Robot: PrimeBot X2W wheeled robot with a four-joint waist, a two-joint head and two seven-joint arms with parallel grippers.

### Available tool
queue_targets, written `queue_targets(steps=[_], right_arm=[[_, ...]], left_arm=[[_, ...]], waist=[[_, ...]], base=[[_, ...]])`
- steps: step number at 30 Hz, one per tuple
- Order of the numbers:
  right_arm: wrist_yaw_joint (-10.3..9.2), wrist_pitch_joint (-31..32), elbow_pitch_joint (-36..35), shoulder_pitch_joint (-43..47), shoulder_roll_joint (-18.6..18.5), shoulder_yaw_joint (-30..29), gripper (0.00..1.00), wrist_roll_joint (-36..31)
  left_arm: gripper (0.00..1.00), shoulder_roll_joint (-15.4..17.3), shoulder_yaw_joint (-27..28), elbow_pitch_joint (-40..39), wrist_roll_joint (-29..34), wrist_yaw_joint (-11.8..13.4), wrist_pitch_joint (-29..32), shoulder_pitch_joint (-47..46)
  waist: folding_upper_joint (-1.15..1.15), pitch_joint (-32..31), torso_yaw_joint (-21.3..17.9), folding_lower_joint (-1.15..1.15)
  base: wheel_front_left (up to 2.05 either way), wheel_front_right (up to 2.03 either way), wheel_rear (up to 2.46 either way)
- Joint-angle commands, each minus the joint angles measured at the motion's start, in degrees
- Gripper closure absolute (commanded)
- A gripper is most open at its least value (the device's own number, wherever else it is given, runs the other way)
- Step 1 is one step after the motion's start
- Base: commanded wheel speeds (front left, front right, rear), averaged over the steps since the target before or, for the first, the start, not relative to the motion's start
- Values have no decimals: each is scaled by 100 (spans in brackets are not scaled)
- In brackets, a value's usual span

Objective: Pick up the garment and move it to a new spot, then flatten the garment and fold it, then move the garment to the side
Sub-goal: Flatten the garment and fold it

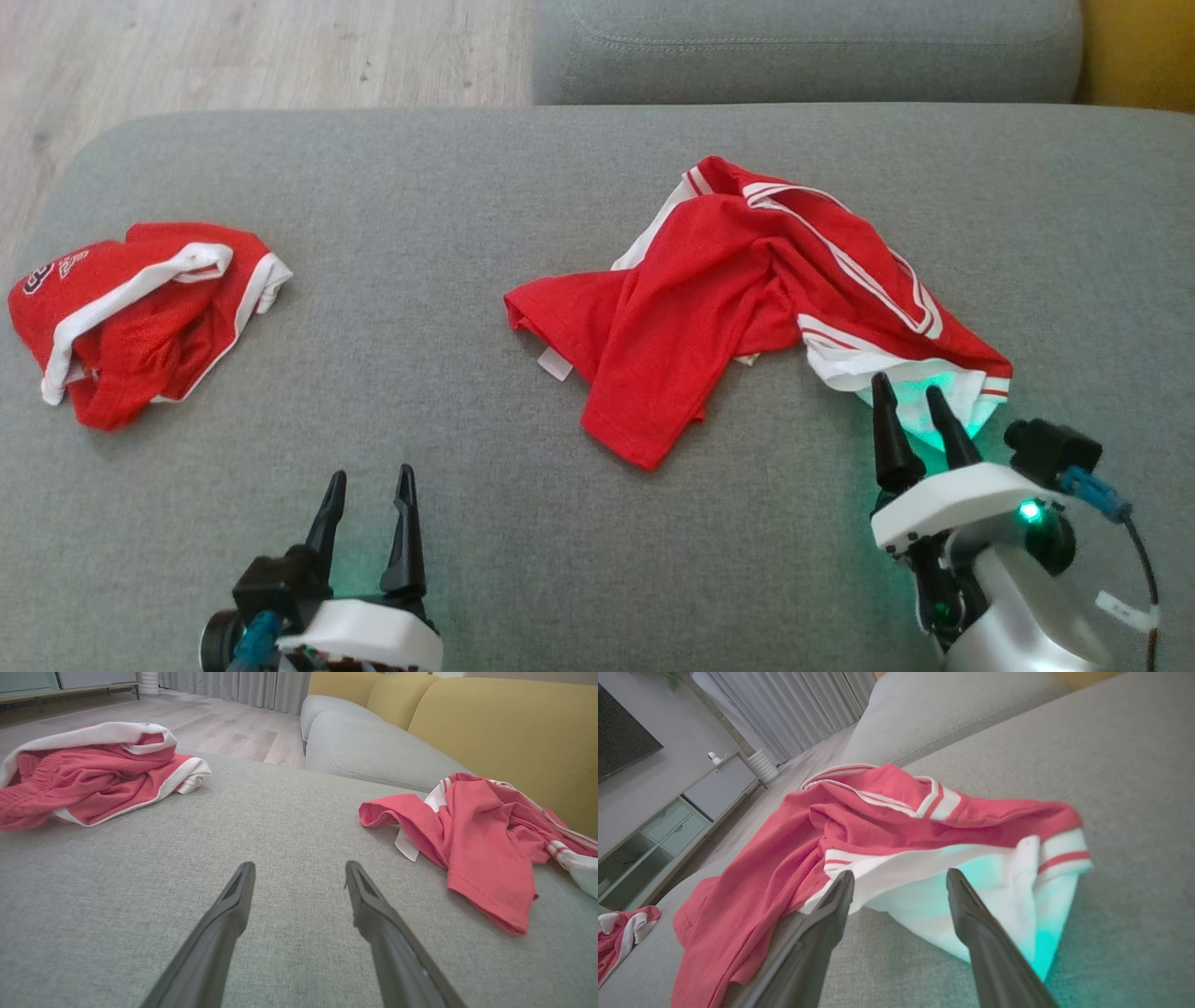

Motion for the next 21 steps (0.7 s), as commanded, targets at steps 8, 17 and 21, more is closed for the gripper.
queue_targets(steps=[8,17,21], right_arm=[[-4,-35,253,-394,144,317,0,933],[-4,-36,282,-569,181,501,0,1691],[-4,-31,218,-582,187,576,0,2024]], left_arm=[[0,35,124,-115,-81,-10,-31,-286],[0,34,75,-110,-128,-28,-31,-321],[0,34,60,-127,-134,-27,-31,-321]], waist=[[0,121,43,-1],[0,197,78,-1],[0,216,85,-1]], base=[[0,0,0],[0,0,0],[0,0,0]])
